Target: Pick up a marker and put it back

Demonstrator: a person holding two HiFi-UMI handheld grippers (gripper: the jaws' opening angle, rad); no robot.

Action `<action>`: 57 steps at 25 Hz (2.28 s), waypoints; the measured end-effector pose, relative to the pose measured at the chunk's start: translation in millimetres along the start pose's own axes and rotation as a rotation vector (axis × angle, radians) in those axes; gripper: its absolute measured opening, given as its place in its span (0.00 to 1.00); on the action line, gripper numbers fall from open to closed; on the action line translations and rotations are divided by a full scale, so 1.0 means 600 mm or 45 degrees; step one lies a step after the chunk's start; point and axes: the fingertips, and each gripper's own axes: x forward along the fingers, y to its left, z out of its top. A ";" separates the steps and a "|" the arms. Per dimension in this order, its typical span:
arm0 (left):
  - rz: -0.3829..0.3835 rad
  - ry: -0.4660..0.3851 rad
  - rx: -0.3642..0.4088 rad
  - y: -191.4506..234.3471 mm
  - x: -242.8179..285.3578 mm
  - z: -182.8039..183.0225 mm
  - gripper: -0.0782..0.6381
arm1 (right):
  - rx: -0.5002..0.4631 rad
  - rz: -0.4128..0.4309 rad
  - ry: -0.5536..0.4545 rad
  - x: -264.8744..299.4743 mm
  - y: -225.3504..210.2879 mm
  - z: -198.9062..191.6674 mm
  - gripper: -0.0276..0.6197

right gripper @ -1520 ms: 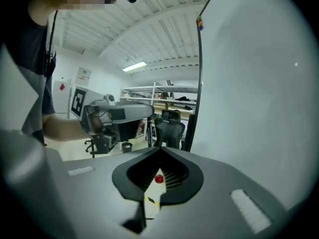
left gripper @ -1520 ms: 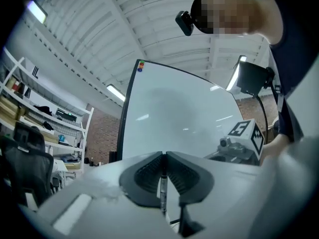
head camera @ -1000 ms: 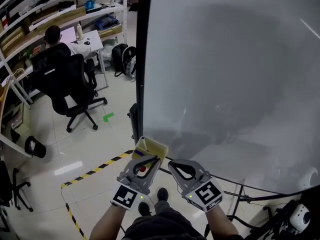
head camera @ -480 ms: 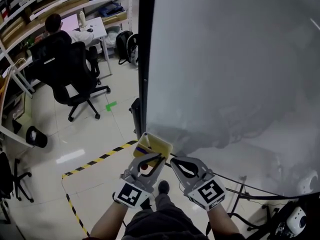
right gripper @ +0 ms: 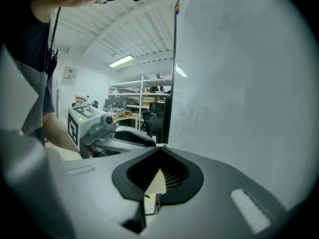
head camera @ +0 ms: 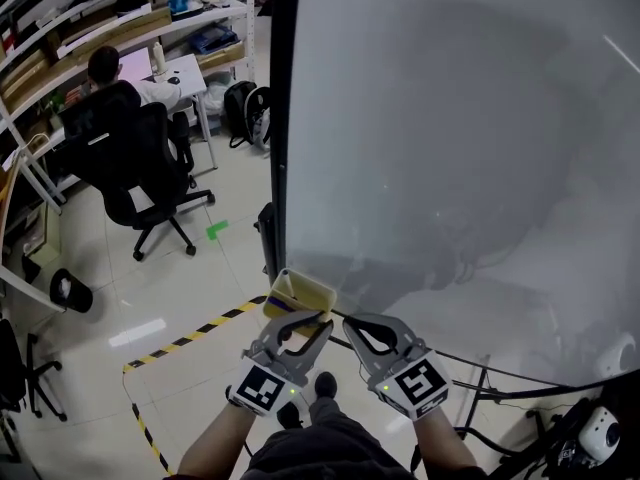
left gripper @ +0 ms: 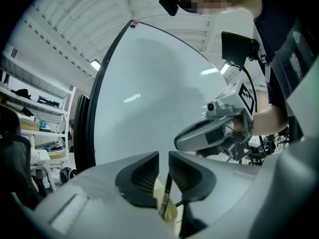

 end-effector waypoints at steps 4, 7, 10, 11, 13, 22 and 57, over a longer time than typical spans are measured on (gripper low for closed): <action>-0.031 -0.052 0.031 -0.002 0.001 0.033 0.20 | -0.023 -0.079 -0.042 -0.022 -0.018 0.019 0.04; 0.003 -0.075 0.058 0.010 -0.002 0.050 0.13 | -0.036 -0.126 -0.086 -0.033 -0.021 0.037 0.04; 0.026 -0.088 0.056 0.008 -0.016 0.071 0.11 | -0.034 -0.139 -0.117 -0.047 -0.006 0.052 0.04; 0.026 -0.093 0.056 0.003 -0.021 0.081 0.11 | -0.037 -0.143 -0.127 -0.055 -0.001 0.057 0.04; 0.025 -0.095 0.069 -0.005 -0.030 0.098 0.11 | -0.049 -0.151 -0.153 -0.070 0.007 0.070 0.04; 0.074 -0.141 0.027 -0.057 -0.086 0.187 0.11 | -0.051 -0.124 -0.185 -0.146 0.061 0.091 0.04; 0.525 0.037 -0.086 -0.523 -0.248 0.216 0.11 | -0.113 0.475 -0.277 -0.478 0.331 0.000 0.04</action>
